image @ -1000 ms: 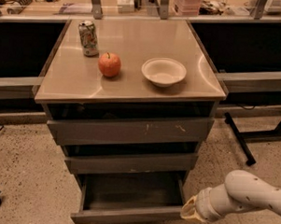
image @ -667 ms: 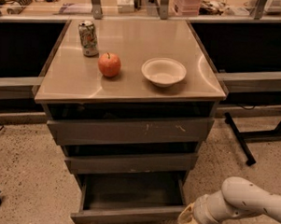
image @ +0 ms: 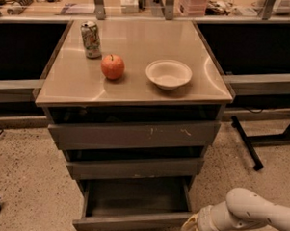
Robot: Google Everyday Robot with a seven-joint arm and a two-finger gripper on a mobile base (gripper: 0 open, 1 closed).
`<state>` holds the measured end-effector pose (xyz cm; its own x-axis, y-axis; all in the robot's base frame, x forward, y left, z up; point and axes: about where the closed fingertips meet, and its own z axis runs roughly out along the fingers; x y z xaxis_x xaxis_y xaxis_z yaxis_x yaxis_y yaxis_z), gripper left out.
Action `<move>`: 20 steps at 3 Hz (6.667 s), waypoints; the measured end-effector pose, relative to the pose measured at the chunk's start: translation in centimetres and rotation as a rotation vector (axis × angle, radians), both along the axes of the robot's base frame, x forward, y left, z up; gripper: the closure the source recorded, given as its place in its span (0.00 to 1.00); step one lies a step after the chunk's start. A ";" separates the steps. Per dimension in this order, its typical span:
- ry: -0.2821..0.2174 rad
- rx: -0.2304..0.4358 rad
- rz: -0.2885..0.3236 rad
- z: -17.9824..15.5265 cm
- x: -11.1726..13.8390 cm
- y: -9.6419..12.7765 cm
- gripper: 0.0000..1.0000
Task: Close bottom drawer
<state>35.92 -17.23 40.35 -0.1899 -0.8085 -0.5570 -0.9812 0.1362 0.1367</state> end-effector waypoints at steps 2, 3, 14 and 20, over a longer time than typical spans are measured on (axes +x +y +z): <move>-0.068 0.143 0.076 -11.4 0.9 4.3 1.00; -0.068 0.143 0.076 -11.4 0.9 4.3 1.00; -0.584 0.225 -0.191 -26.2 14.6 6.6 1.00; -0.709 0.196 -0.244 -24.5 25.6 6.4 1.00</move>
Offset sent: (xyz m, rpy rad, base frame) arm 0.0337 0.0598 -0.1705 0.2171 -0.1288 0.1022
